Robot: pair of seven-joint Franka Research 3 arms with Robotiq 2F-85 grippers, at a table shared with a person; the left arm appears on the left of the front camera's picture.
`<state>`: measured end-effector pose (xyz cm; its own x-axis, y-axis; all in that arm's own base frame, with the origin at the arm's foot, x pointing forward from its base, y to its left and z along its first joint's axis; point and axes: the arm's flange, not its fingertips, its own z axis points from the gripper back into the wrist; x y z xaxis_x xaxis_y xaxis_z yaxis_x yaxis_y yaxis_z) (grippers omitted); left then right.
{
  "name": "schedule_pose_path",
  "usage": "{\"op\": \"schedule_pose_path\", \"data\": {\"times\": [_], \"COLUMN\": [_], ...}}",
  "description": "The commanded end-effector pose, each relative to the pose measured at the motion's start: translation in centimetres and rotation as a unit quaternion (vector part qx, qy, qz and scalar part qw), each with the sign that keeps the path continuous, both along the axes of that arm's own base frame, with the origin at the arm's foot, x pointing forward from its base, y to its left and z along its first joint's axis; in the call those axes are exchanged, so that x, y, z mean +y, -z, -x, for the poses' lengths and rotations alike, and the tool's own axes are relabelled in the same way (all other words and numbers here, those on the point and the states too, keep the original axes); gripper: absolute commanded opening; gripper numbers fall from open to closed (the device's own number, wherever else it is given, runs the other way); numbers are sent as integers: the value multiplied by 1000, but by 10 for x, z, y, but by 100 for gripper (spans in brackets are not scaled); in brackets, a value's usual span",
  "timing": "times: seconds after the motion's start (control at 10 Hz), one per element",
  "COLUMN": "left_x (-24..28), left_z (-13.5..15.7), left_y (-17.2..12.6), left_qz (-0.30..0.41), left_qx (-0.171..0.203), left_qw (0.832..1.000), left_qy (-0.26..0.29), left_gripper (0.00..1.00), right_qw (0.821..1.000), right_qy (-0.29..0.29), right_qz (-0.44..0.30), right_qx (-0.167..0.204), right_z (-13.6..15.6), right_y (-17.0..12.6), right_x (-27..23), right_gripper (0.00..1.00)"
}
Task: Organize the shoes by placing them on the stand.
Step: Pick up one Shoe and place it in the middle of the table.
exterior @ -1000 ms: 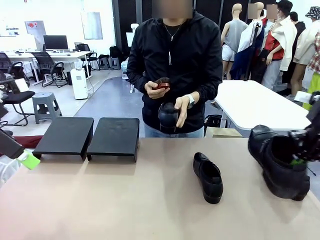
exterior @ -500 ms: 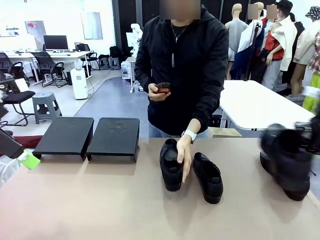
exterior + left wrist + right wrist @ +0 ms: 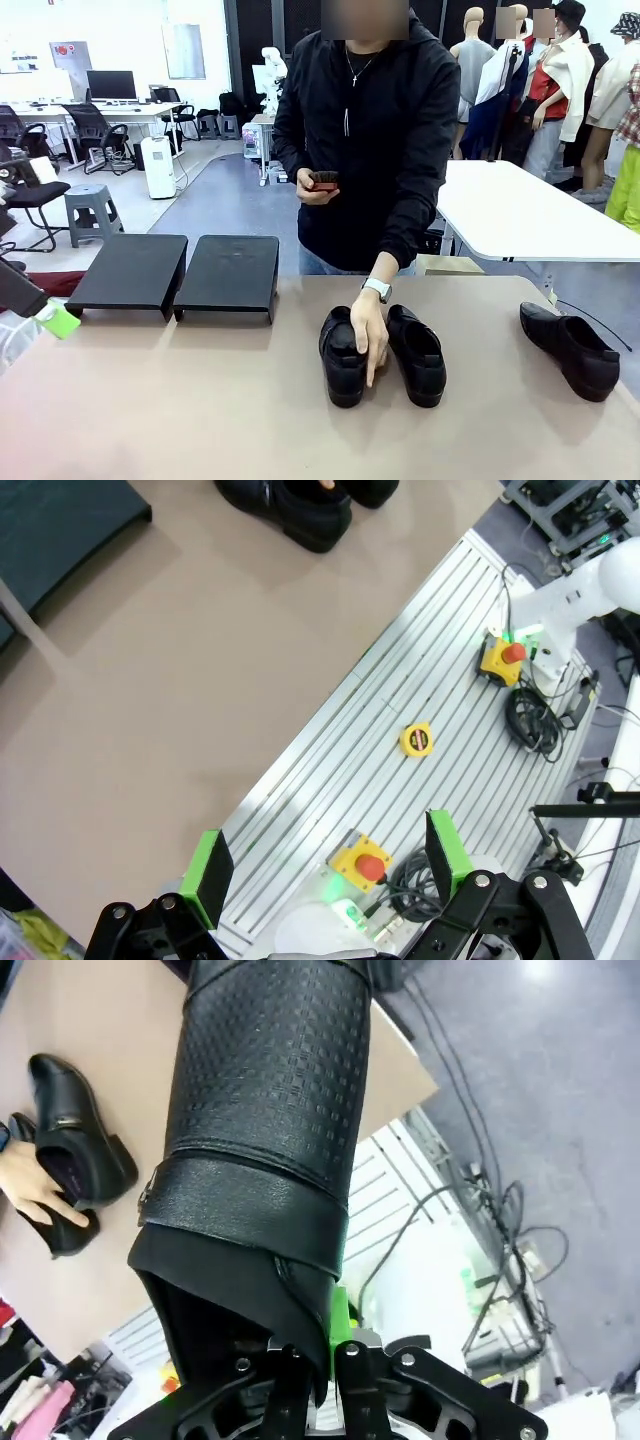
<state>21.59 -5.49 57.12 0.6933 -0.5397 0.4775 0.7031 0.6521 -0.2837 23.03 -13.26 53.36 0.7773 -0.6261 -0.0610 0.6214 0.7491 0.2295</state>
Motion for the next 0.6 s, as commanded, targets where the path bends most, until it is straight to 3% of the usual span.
{"op": "schedule_pose_path", "data": {"times": [0.0, 0.2, 0.4, 0.5], "left_x": [0, 0, 0, 0], "left_z": [-2, -2, -2, -2], "left_y": [-1, -1, -1, -1], "left_qz": [9, 9, 9, 9], "left_qx": [-5, -5, -5, -5], "left_qw": [1000, 1000, 1000, 1000], "left_qy": [8, 8, 8, 8], "left_gripper": [100, 100, 100, 100], "right_qw": [999, 997, 995, 991], "right_qy": [-7, -34, -65, -97], "right_qz": [-6, -1, -1, 8], "right_qx": [-44, -72, -75, -94], "right_z": [-5, -7, -16, -23], "right_y": [-11, -38, -61, -71], "right_x": [27, 73, 150, 204], "right_gripper": [0, 0, 0, 0]}}
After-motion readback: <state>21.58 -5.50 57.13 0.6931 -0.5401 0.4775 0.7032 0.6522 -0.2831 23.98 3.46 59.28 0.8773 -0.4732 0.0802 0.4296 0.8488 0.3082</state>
